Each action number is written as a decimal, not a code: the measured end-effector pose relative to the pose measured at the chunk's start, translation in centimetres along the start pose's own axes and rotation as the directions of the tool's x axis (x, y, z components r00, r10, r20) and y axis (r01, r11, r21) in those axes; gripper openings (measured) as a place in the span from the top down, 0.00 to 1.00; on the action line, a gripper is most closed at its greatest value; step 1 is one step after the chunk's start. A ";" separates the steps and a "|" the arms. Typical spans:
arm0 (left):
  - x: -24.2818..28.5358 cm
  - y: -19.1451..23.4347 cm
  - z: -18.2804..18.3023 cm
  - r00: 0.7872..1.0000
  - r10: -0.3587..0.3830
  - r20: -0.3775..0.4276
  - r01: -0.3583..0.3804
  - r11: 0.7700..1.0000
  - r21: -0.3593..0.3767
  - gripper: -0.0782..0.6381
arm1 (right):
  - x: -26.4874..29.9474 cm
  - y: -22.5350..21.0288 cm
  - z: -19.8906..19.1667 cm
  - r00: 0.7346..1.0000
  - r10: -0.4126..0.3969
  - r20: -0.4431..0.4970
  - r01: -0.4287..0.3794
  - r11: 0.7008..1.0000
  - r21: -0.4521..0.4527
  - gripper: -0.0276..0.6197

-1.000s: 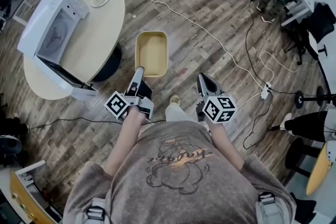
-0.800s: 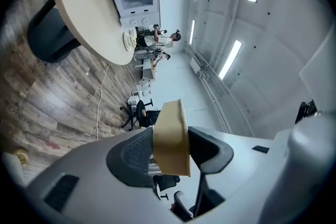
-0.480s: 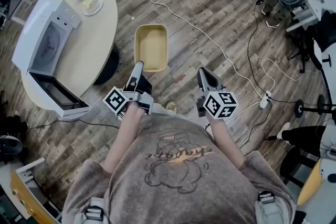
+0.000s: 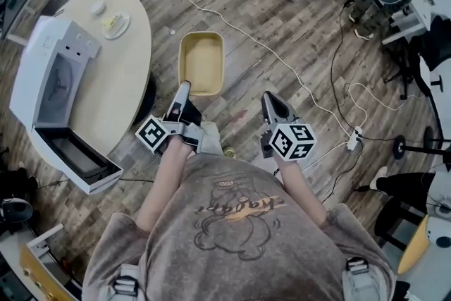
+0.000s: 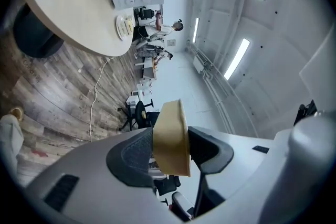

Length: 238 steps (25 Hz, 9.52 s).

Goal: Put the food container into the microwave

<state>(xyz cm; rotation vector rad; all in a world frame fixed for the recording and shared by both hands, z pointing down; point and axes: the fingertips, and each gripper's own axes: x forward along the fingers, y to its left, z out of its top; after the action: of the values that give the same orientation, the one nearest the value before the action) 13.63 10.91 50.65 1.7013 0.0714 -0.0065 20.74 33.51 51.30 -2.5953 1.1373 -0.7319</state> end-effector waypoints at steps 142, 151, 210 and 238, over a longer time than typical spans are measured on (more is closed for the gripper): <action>-27.4 15.8 50.6 0.168 0.336 0.927 -0.188 0.934 -0.305 0.59 | 41.5 46.9 -2.2 0.348 0.747 -0.566 -0.919 0.392 -0.048 0.96; -26.9 16.1 51.3 0.200 0.364 0.910 -0.263 0.914 -0.308 0.59 | 41.4 46.7 -2.7 0.352 0.741 -0.572 -0.916 0.400 -0.046 0.96; -23.2 14.6 50.0 0.301 0.553 0.777 -0.902 0.429 0.044 0.29 | 41.3 46.6 -4.1 0.330 0.724 -0.606 -0.916 0.402 -0.018 0.96; -20.1 8.2 36.5 0.273 0.539 0.797 -0.922 0.382 0.058 0.29 | 35.5 40.9 -3.2 0.190 0.749 -0.634 -0.963 0.269 0.028 0.96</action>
<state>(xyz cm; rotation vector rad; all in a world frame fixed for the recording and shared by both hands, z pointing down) -4.61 -27.21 54.85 2.0022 -1.5281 0.1112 13.86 -20.27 51.06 -1.2666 2.8371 -0.9549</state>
